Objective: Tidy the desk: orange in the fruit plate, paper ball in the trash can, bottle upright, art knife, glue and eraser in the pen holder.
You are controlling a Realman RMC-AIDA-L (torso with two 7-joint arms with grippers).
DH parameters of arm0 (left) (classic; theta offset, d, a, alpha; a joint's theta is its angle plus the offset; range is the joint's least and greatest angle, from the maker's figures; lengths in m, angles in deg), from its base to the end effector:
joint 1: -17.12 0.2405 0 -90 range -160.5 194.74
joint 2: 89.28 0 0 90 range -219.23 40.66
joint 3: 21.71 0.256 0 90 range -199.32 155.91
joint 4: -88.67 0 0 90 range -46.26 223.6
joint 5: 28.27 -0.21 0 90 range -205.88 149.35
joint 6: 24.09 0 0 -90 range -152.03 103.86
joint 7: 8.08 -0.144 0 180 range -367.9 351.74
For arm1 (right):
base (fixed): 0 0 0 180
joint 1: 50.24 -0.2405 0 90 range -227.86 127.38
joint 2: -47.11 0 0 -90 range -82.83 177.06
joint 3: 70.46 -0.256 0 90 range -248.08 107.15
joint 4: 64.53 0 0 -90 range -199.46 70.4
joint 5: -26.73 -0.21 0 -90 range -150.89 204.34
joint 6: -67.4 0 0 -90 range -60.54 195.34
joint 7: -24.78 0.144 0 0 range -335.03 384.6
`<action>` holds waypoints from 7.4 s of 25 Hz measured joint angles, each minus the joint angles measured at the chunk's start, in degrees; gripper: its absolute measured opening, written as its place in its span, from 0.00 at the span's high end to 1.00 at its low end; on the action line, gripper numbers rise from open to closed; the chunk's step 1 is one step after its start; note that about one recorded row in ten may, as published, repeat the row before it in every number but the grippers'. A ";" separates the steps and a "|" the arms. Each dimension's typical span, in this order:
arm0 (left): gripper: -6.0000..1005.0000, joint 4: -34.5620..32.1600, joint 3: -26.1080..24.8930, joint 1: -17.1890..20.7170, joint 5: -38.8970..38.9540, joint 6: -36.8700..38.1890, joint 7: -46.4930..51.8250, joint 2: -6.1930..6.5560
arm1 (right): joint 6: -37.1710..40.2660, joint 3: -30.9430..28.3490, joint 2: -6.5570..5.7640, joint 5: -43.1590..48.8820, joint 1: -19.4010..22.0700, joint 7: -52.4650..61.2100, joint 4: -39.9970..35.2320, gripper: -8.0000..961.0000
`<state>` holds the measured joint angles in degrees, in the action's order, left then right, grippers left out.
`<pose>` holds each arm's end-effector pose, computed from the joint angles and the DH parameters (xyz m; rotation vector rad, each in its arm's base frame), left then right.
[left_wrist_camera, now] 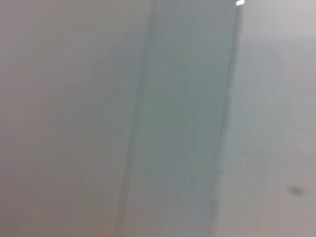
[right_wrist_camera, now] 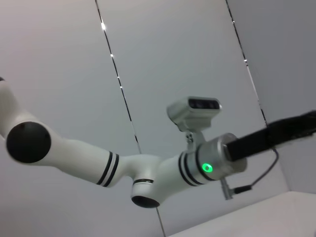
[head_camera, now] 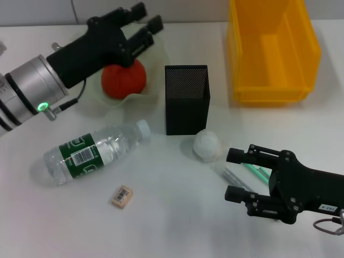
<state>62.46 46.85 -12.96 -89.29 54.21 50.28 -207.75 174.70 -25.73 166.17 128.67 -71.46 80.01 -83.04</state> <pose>-0.2124 0.3547 -0.0167 -2.3608 -0.3966 -1.1760 0.2694 0.2268 -0.0318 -2.7254 0.4777 1.2819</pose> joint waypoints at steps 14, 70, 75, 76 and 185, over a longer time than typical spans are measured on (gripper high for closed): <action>0.54 -4.87 1.68 4.43 -12.39 12.35 10.45 0.21 | 3.31 -1.80 -0.75 0.01 2.04 10.53 -6.96 0.25; 0.54 -6.12 -3.00 9.69 -18.86 13.96 8.50 0.11 | 10.03 -2.94 -11.56 31.75 -24.33 81.74 -44.09 0.25; 0.55 -6.10 -3.00 9.69 -18.82 13.91 8.48 0.08 | 5.29 2.58 -10.74 31.86 -24.51 81.77 -42.40 0.25; 0.54 -6.08 -3.00 9.63 -18.79 13.60 8.47 0.08 | 5.29 2.58 -10.74 31.86 -24.51 81.77 -42.40 0.25; 0.54 -2.72 -2.70 6.08 -18.60 7.30 4.84 -0.27 | -30.95 -3.99 0.02 -11.39 3.15 31.35 -36.61 0.41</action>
<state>59.74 44.15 -6.88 -107.89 61.51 55.11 -208.03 143.75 -29.71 166.19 117.28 -68.31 111.36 -119.65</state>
